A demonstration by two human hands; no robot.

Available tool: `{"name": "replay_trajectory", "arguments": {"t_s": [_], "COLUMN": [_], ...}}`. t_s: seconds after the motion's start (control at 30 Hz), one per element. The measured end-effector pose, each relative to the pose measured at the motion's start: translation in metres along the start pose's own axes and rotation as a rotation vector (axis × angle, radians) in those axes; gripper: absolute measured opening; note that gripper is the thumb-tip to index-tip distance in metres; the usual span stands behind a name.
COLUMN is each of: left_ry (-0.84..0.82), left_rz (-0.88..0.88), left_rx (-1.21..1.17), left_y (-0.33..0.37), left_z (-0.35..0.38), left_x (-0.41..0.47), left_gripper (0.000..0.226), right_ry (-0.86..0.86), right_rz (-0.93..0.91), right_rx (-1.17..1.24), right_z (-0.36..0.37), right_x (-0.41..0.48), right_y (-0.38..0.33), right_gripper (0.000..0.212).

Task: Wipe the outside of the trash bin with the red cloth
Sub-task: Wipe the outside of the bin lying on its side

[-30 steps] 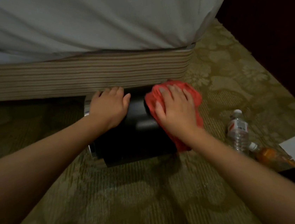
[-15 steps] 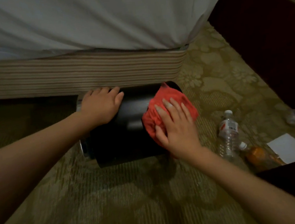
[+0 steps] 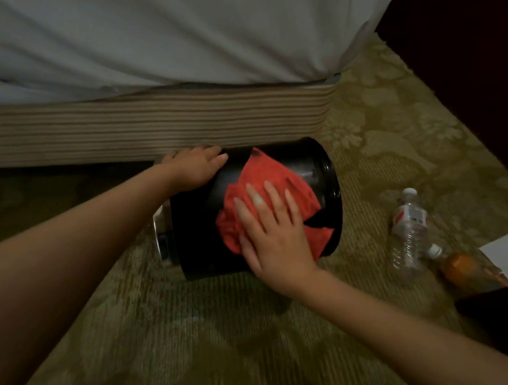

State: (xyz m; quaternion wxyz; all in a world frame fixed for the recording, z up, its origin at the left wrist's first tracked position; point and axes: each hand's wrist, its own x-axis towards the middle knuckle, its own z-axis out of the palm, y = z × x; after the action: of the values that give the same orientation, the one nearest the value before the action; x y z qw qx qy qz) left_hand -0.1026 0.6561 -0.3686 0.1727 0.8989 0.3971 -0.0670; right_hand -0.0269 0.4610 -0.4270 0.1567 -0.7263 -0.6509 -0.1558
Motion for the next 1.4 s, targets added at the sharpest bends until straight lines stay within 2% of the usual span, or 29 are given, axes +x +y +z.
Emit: {"name": "replay_trajectory", "arguments": {"t_s": [0.13, 0.23, 0.33, 0.43, 0.5, 0.57, 0.63, 0.73, 0.87, 0.97, 1.07, 1.13, 1.2, 1.27, 1.33, 1.4], "left_ry": [-0.035, -0.036, -0.062, -0.092, -0.131, -0.169, -0.173, -0.169, -0.159, -0.139, -0.152, -0.189, -0.227, -0.253, -0.255, -0.208], "left_rz": [0.036, 0.028, 0.016, 0.033, -0.029, -0.123, -0.145, -0.082, -0.058, -0.042, -0.028, -0.043, -0.063, -0.049, -0.045, -0.051], "left_rx": [0.02, 0.041, -0.004, -0.3, -0.568, -0.662, -0.66, -0.634, -0.624, -0.615, -0.634, -0.635, -0.637, -0.651, -0.652, -0.626], "left_y": [-0.003, -0.001, 0.003, 0.006, 0.007, 0.008, 0.006, 0.006, 0.004, 0.004, 0.002, 0.002, 0.001, 0.001, 0.002, 0.001], "left_z": [-0.003, -0.003, -0.008, -0.011, -0.012, -0.014, -0.016, -0.015, -0.012, -0.011, -0.008, -0.007, -0.008, -0.01, -0.011, -0.012], "left_x": [0.002, -0.003, -0.005, -0.007, -0.008, -0.007, -0.008, -0.004, -0.006, -0.005, 0.0, 0.002, 0.003, 0.003, 0.001, 0.001], "left_gripper": [0.053, 0.053, 0.052, 0.049, 0.052, 0.059, 0.062, 0.061, 0.063, 0.063, 0.064, 0.066, 0.067, 0.064, 0.061, 0.063], "right_ry": [-0.031, -0.003, -0.005, -0.009, -0.068, -0.11, -0.133, -0.144, -0.041, -0.027, -0.02, -0.014, -0.093, -0.167, -0.157, -0.113], "right_rz": [-0.184, -0.078, 0.047, 0.142, -0.015, -0.207, -0.31, -0.388, -0.36, -0.31, -0.268, -0.417, -0.589, -0.66, -0.602, -0.46], "right_rx": [-0.041, -0.005, -0.02, -0.048, -0.062, -0.08, -0.094, -0.183, -0.264, -0.311, -0.279, -0.263, -0.234, -0.235, -0.249, -0.24], "right_z": [0.001, -0.008, -0.012, -0.009, -0.001, 0.009, 0.014, 0.01, 0.002, 0.0, 0.003, 0.01, 0.014, 0.012, 0.005, -0.005], "right_x": [0.003, -0.009, -0.015, -0.007, -0.004, 0.002, 0.011, 0.007, -0.032, -0.045, -0.03, -0.008, 0.014, 0.024, 0.016, -0.005], "right_y": [0.035, 0.069, 0.071, 0.038, 0.0, -0.033, -0.041, -0.002, 0.071, 0.091, 0.059, 0.022, -0.013, -0.016, 0.011, 0.054], "right_gripper": [0.053, 0.051, 0.052, 0.056, 0.058, 0.058, 0.057, 0.054, 0.054, 0.055, 0.054, 0.056, 0.058, 0.059, 0.057, 0.053]}}
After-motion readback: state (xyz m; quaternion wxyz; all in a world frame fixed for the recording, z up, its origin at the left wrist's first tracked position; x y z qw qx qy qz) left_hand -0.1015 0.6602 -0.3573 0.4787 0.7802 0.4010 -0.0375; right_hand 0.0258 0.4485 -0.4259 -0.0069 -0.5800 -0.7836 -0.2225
